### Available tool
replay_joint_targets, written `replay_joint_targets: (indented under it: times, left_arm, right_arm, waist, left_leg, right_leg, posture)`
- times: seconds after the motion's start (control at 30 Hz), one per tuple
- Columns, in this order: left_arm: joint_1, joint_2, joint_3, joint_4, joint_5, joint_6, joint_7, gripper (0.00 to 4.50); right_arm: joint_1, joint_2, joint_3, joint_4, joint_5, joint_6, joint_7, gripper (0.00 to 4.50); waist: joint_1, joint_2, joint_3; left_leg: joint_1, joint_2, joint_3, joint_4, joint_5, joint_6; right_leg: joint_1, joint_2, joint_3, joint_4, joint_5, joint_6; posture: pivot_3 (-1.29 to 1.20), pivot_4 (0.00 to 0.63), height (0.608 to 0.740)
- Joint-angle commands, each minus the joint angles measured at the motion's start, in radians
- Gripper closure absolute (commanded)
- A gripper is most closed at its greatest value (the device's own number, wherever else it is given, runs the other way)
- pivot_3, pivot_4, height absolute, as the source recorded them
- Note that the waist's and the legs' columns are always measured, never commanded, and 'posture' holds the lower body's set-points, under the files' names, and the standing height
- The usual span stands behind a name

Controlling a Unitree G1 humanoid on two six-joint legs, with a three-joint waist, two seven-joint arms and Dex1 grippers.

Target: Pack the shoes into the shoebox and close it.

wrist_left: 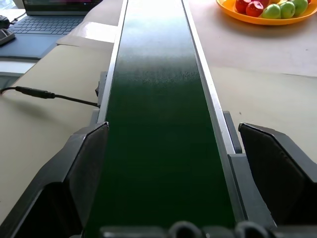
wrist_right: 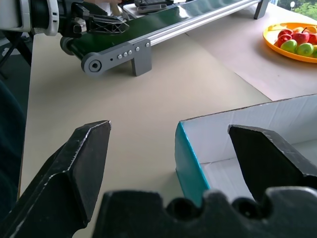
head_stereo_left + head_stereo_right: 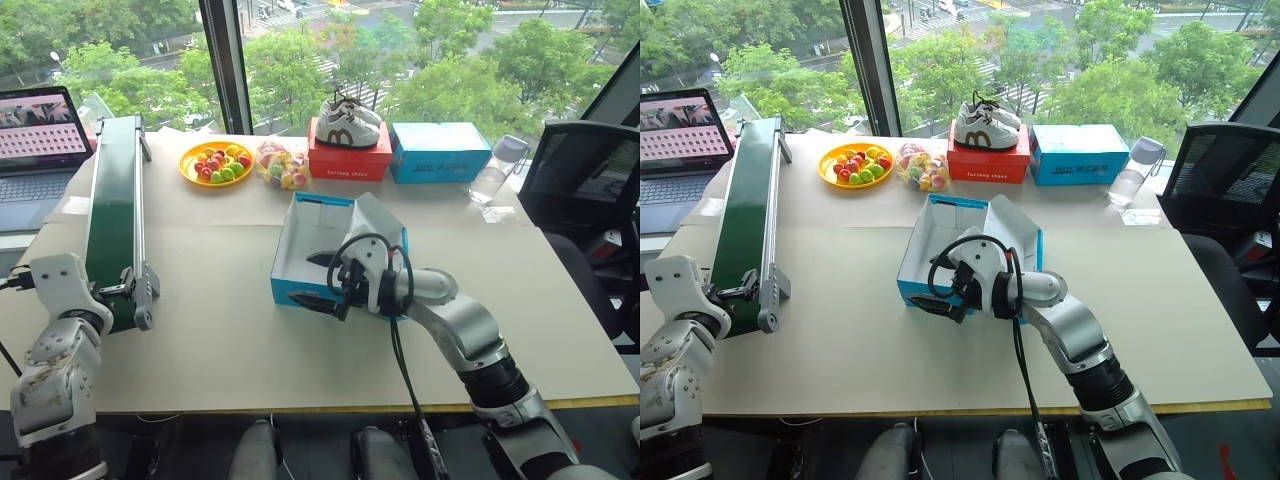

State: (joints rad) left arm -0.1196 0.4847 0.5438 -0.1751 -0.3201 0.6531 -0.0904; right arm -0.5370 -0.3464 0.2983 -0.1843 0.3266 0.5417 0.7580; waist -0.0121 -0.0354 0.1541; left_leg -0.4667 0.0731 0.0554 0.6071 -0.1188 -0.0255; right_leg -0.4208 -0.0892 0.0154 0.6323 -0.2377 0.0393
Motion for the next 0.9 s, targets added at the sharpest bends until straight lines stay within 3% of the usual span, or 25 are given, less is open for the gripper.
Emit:
replay_joint_targets:
  times: [0.03, 0.9]
  left_arm:
    - [-0.006, 0.005, 0.022, -0.012, 0.004, -0.029, 0.005, 0.00]
    - [-0.037, -0.004, -0.008, 0.029, 0.011, -0.054, -0.006, 0.00]
  right_arm:
    - [-0.007, -0.002, -0.030, -0.008, -0.009, -0.037, 0.001, 0.01]
    - [-0.009, 0.005, -0.035, 0.009, -0.053, -0.051, -0.008, 0.01]
  waist:
    - [0.000, 0.000, 0.000]
    - [0.000, 0.000, 0.000]
  left_leg:
    - [0.000, 0.000, 0.000, 0.000, 0.000, 0.000]
    - [0.000, 0.000, 0.000, 0.000, 0.000, 0.000]
  right_leg:
    - [0.000, 0.000, 0.000, 0.000, 0.000, 0.000]
    - [0.000, 0.000, 0.000, 0.000, 0.000, 0.000]
  posture:
    - [0.00, 0.150, 0.740]
    - [0.00, 0.150, 0.740]
